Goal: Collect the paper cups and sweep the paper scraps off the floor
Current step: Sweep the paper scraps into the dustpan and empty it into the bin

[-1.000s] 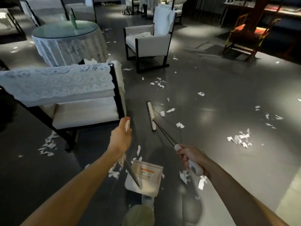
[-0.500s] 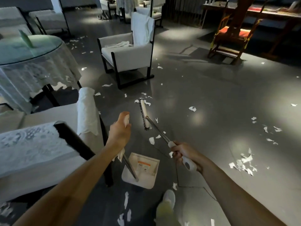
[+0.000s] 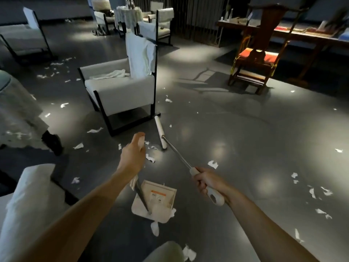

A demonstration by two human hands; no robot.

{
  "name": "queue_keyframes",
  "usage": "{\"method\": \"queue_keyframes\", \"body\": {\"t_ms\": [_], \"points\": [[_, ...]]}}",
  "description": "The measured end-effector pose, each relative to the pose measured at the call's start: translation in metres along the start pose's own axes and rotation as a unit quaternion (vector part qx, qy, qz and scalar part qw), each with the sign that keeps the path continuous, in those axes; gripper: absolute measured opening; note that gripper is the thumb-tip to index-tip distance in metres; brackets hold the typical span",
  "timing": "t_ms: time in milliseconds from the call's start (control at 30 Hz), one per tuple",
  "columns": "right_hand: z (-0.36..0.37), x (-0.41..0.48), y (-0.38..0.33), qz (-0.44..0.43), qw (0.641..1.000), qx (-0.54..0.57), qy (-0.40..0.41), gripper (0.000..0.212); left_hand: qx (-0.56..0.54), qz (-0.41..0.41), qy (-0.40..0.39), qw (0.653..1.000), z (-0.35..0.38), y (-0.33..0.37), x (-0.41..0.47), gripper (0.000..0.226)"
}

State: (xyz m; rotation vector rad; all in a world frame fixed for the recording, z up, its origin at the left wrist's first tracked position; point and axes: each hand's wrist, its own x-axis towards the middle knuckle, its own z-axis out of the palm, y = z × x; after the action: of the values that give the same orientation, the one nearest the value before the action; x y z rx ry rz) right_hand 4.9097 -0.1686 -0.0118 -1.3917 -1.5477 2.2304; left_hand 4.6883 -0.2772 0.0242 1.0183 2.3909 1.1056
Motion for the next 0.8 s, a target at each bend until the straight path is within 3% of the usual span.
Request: {"method": "queue_keyframes", "body": {"t_ms": [500, 800], "points": [[-0.172, 0.341, -0.294, -0.025, 0.995, -0.063, 0.076, 0.031, -0.037, -0.003, -0.019, 0.999, 0.147, 0.1, 0.464, 0.039], [-0.256, 0.553, -0.463, -0.035, 0.998, -0.028, 0.048, 0.03, -0.047, 0.035, -0.027, 0.998, 0.224, 0.159, 0.738, 0.038]]}}
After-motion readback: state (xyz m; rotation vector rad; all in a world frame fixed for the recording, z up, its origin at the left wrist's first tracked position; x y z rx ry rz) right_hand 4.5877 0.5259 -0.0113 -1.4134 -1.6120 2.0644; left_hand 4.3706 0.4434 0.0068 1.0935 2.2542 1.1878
